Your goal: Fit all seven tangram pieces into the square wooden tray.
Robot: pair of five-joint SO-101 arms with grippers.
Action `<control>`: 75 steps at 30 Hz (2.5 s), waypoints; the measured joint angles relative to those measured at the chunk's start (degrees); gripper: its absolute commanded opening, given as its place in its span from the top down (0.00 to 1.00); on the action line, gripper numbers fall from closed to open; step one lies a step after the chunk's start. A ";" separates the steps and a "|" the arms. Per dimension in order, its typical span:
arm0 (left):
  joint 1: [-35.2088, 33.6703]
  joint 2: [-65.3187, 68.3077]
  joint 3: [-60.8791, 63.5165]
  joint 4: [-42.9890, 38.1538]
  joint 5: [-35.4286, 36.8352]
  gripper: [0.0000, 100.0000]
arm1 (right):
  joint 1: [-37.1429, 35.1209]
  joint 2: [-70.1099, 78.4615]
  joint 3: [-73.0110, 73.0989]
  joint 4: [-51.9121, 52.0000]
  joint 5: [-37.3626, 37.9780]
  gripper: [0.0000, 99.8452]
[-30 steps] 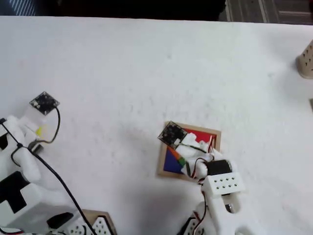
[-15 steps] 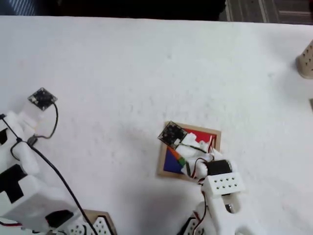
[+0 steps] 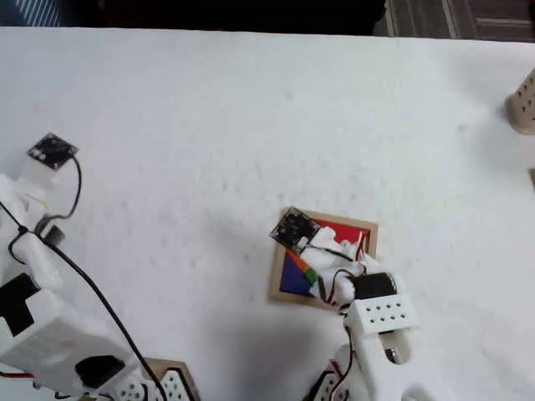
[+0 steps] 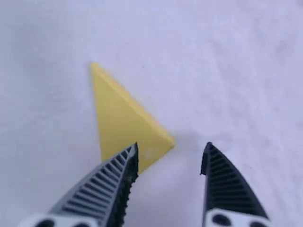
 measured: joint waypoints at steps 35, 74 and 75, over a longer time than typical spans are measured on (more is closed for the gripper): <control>-2.55 16.44 -12.66 -3.08 0.35 0.76 | 0.00 0.00 0.00 0.00 0.00 0.96; -7.12 19.25 -17.67 -16.18 0.44 0.67 | 0.00 0.00 0.00 0.00 0.00 0.96; -7.30 19.34 -18.20 -16.53 0.44 0.67 | 0.00 0.00 0.00 0.00 0.00 0.96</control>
